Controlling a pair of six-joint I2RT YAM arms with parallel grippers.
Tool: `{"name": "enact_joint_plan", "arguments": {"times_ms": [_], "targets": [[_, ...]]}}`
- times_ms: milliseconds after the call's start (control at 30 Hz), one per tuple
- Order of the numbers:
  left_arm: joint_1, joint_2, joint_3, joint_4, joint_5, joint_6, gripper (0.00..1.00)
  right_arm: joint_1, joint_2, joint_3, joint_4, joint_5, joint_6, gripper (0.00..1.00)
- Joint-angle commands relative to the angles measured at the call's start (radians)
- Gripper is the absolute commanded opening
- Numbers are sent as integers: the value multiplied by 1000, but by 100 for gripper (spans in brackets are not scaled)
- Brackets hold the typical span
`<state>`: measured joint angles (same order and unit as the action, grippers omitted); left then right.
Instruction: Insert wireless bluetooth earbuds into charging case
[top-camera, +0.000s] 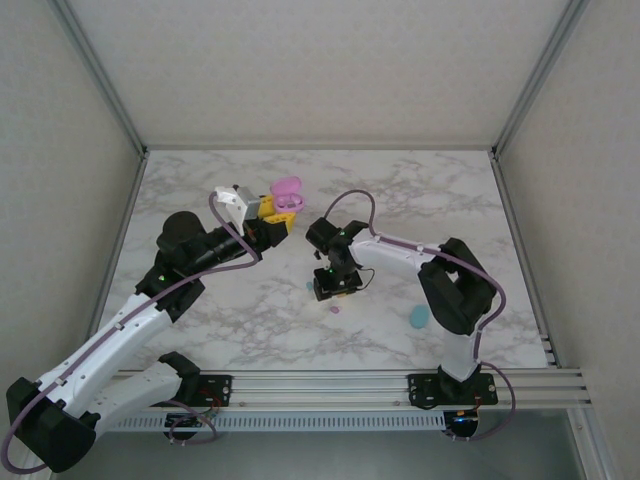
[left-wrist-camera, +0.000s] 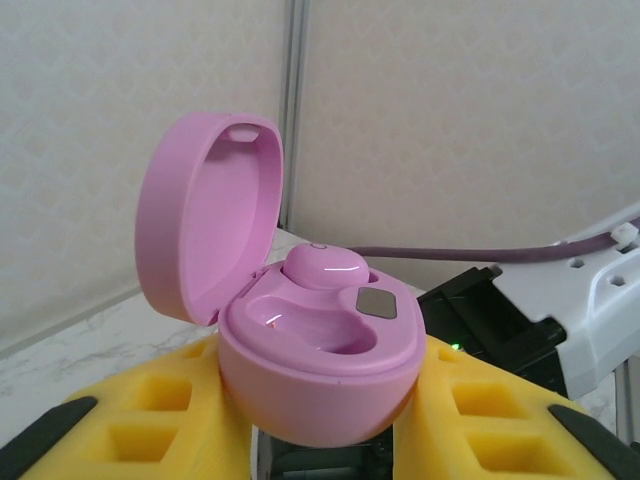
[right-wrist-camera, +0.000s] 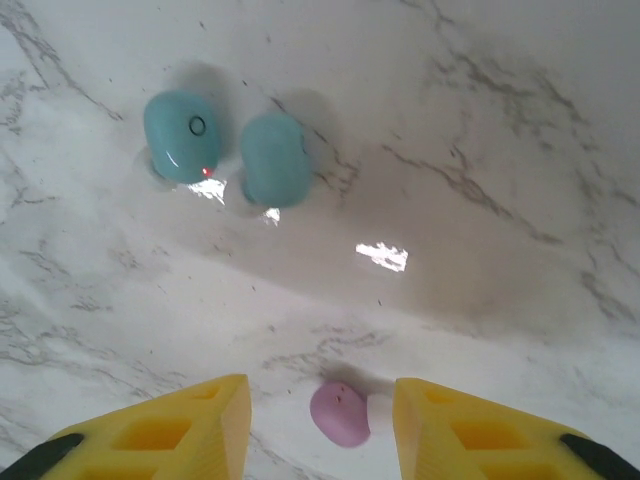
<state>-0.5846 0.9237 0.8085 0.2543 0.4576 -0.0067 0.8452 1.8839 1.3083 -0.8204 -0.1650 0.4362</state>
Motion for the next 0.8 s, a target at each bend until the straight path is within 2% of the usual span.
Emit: {"name": "enact_joint_plan", "arguments": {"times_ms": [0, 467, 767], "targets": [[-12, -20, 14, 4, -19, 7, 35, 13, 46, 20, -16, -36, -70, 43], [-14, -19, 9, 3, -20, 10, 35, 15, 19, -51, -24, -61, -53, 43], [-15, -16, 9, 6, -22, 8, 35, 33, 20, -39, -54, -39, -51, 41]]}}
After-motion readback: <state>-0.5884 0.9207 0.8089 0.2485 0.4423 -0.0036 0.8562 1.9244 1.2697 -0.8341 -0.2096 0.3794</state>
